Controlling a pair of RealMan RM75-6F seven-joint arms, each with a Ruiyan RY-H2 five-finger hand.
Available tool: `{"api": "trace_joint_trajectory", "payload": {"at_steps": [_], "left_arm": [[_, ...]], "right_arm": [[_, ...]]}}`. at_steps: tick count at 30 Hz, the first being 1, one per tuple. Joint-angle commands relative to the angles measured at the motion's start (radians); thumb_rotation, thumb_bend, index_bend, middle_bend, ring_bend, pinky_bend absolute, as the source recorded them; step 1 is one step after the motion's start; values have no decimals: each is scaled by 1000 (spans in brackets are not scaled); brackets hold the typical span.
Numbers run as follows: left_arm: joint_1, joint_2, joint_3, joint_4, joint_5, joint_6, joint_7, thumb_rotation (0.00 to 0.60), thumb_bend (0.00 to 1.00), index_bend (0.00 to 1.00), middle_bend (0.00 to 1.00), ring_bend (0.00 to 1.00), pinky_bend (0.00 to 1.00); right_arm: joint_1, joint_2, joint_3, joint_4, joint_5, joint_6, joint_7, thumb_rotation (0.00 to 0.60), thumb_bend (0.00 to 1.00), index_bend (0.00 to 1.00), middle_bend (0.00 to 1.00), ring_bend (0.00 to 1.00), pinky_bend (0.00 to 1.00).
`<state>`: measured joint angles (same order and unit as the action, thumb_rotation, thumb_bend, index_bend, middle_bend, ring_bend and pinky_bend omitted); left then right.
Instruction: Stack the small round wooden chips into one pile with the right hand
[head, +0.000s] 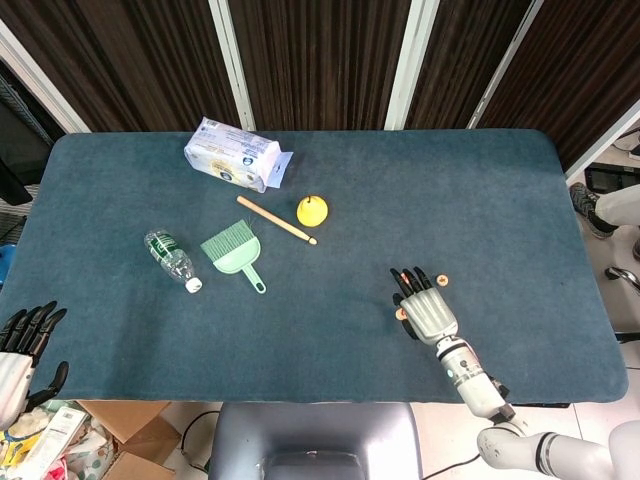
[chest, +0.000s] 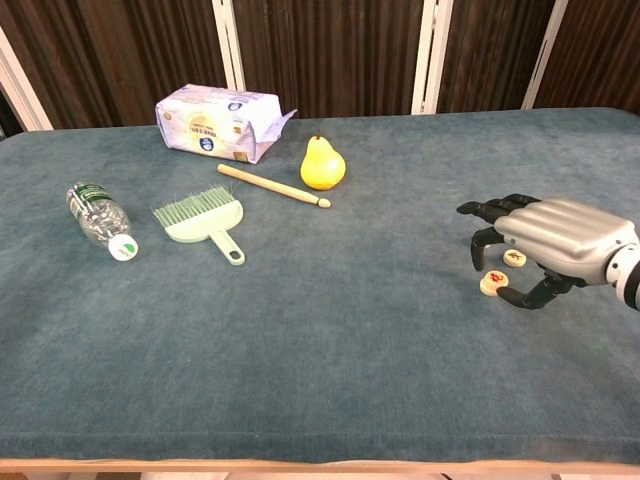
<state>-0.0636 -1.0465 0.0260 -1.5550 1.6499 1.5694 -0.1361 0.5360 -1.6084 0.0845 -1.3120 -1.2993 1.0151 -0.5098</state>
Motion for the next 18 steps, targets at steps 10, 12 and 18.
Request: {"api": "trace_joint_trajectory", "payload": {"at_steps": [10,12,18], "left_arm": [[3,0,0,7,0,6,-8,600,497,0,0,0,0],[4,0,-1,5,-2,6,-7,600,496,0,0,0,0],[4,-3,0,5,2,7,-3,600,496,0,0,0,0]], "right_arm": [[-23,39,0,-30,-12,62,12,600,521,469,35,0,0],[-24,50,9,-22,6,58,19,600,521,467,35,0,0],[1,44,32,52,59,-3,27,600,521,469,35,0,0]]}}
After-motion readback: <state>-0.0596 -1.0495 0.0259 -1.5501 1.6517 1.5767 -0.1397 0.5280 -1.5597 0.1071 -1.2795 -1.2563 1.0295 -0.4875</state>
